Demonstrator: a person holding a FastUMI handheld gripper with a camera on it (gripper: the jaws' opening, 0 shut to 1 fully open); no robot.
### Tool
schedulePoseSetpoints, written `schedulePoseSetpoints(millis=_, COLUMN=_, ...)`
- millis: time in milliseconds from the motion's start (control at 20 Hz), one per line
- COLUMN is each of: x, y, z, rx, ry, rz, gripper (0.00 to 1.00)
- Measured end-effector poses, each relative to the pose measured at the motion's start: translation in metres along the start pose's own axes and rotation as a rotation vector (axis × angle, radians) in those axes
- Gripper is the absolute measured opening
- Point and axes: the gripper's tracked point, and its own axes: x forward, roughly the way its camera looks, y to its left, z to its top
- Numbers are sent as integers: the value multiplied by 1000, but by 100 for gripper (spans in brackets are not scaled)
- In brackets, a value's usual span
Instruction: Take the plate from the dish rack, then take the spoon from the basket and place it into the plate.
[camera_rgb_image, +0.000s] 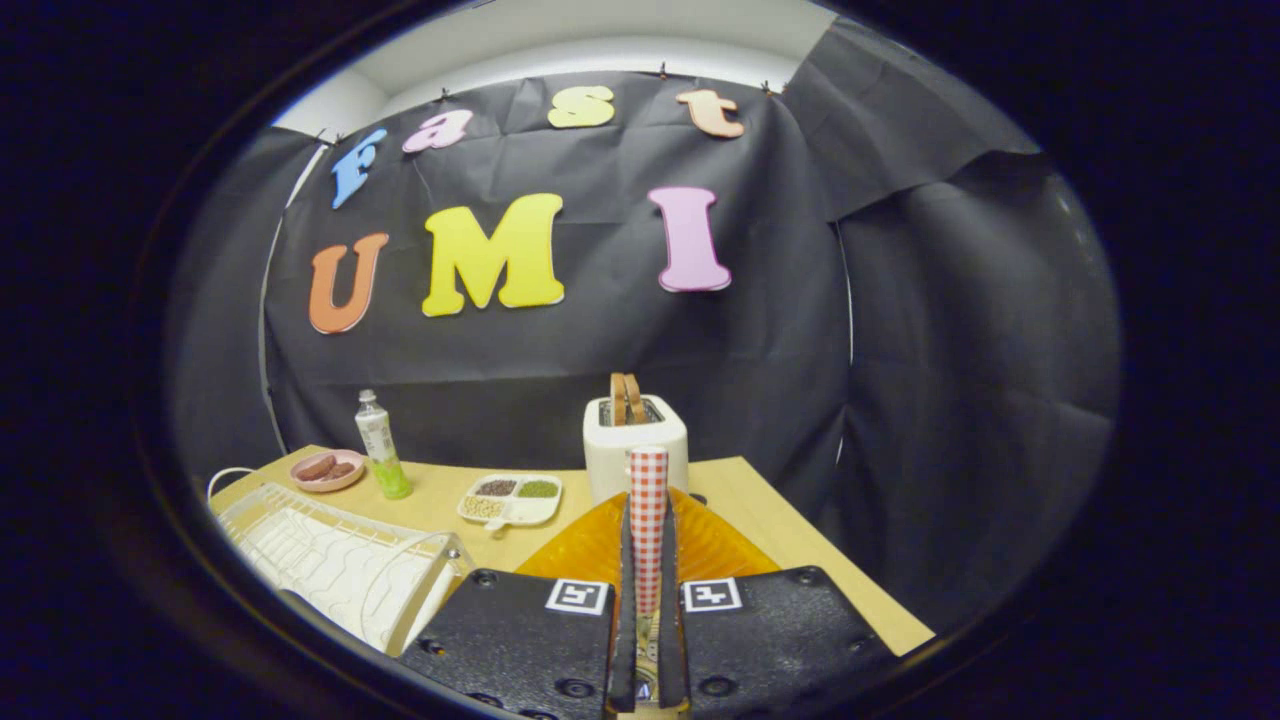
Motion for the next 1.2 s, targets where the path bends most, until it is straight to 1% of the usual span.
schedulePoseSetpoints(millis=150, x=-28, y=6, z=39, rx=-31, ry=-72, rz=-33, gripper=14)
schedulePoseSetpoints(millis=300, x=-65, y=24, z=70, rx=-13, ry=-108, rz=-25, gripper=14)
schedulePoseSetpoints(millis=550, x=-133, y=57, z=94, rx=-20, ry=-150, rz=-45, gripper=14)
schedulePoseSetpoints(millis=650, x=-160, y=77, z=91, rx=-10, ry=-171, rz=-49, gripper=14)
schedulePoseSetpoints(millis=750, x=-187, y=99, z=79, rx=7, ry=-187, rz=-52, gripper=14)
schedulePoseSetpoints(millis=950, x=-235, y=143, z=34, rx=3, ry=-200, rz=-20, gripper=14)
schedulePoseSetpoints(millis=1100, x=-253, y=160, z=-4, rx=30, ry=-182, rz=-11, gripper=14)
schedulePoseSetpoints(millis=1200, x=-259, y=160, z=-24, rx=65, ry=-182, rz=-28, gripper=14)
